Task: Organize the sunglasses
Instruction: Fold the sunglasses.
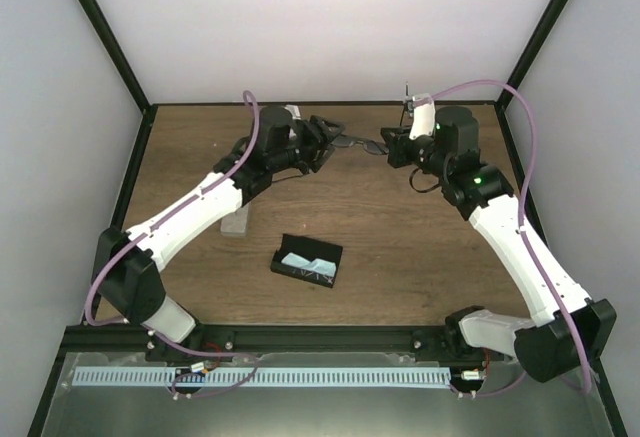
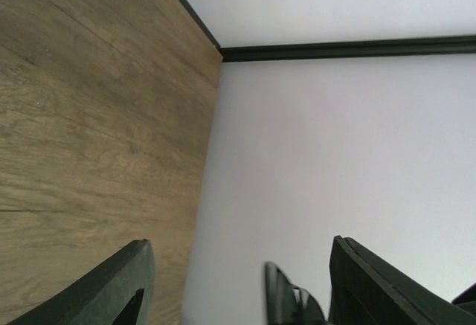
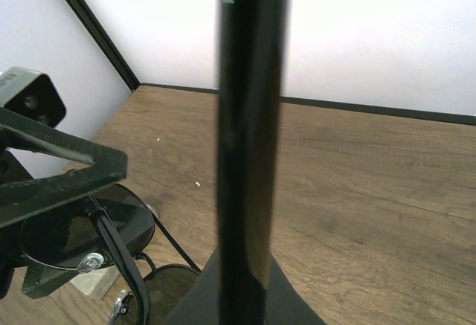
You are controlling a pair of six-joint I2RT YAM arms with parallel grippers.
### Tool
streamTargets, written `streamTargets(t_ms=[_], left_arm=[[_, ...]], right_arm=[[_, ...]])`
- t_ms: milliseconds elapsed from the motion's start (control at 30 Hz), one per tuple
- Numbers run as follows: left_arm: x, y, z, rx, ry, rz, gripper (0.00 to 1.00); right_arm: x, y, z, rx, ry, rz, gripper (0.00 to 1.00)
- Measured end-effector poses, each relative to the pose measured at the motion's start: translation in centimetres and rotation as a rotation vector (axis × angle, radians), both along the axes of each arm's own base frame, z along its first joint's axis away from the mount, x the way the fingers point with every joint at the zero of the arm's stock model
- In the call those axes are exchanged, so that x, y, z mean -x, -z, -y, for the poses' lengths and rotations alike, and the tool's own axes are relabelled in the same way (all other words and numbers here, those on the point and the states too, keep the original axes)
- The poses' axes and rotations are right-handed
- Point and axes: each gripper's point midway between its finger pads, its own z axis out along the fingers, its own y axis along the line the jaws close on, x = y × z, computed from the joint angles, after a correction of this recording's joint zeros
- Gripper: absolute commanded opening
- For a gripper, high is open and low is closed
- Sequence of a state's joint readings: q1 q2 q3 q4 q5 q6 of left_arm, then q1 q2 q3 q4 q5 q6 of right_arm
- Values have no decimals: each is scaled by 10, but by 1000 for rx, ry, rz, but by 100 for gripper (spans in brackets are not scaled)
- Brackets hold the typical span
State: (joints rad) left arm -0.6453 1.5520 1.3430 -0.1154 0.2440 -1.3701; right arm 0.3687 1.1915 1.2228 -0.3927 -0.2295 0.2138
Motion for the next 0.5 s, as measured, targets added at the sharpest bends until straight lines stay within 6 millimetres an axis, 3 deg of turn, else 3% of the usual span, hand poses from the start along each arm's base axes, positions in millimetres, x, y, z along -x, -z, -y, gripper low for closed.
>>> streamTargets(t_ms=[133, 300, 500], left_arm=[[-1, 5, 3, -4, -1, -14, 59], [-7, 1, 7, -2, 1, -5, 40], [-9, -1, 11, 4, 14, 1, 28]], right_arm=[[2, -2, 0, 1, -7, 6, 1], [4, 2, 0, 8, -14, 1, 1], [8, 9, 0, 16, -18, -15, 2]])
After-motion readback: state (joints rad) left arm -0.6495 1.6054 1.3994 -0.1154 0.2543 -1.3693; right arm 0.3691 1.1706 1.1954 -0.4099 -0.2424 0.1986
